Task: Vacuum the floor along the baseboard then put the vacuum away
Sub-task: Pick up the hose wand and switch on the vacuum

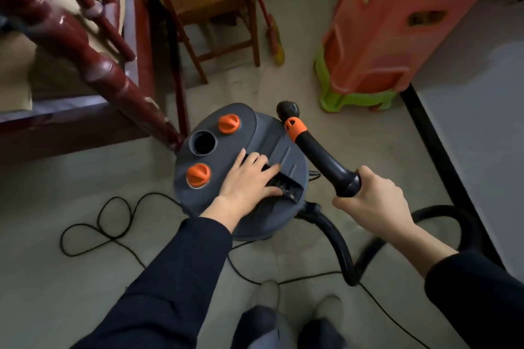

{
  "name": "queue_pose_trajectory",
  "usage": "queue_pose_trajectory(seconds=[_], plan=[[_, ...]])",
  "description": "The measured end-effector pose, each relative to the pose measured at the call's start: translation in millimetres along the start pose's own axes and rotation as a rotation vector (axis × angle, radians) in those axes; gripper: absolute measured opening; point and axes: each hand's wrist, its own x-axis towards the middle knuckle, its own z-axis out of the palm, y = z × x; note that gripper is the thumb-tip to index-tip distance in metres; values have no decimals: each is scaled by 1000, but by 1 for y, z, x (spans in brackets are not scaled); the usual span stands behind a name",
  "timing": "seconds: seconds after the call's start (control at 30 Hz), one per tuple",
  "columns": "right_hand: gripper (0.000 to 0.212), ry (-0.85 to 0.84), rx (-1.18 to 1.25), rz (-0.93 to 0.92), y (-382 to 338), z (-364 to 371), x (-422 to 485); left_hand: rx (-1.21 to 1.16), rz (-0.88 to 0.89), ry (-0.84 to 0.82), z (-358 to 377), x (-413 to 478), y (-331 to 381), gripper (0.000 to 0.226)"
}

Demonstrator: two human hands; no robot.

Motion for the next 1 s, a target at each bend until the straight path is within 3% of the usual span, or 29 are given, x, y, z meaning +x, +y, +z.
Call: queue_pose_trajectory(seconds=[0.27,0.53,0.73,0.87,1.0], plan=[[39,-17,10,-41,-29,16,-4,-26,59,82,17,-47,-21,60],[40,-90,23,-69,-52,35,-27,-112,-13,154,36,-109,-46,52],[42,-94,65,-51,-67,42,-37,-184,-41,44,29,-136,-89,51],[41,-99,86,-71,-78,47,-39,-80,47,81,35,-153,-105,53],[39,-107,106,-88,-91,50,-46,-68,4,52,35,-156,-102,54]])
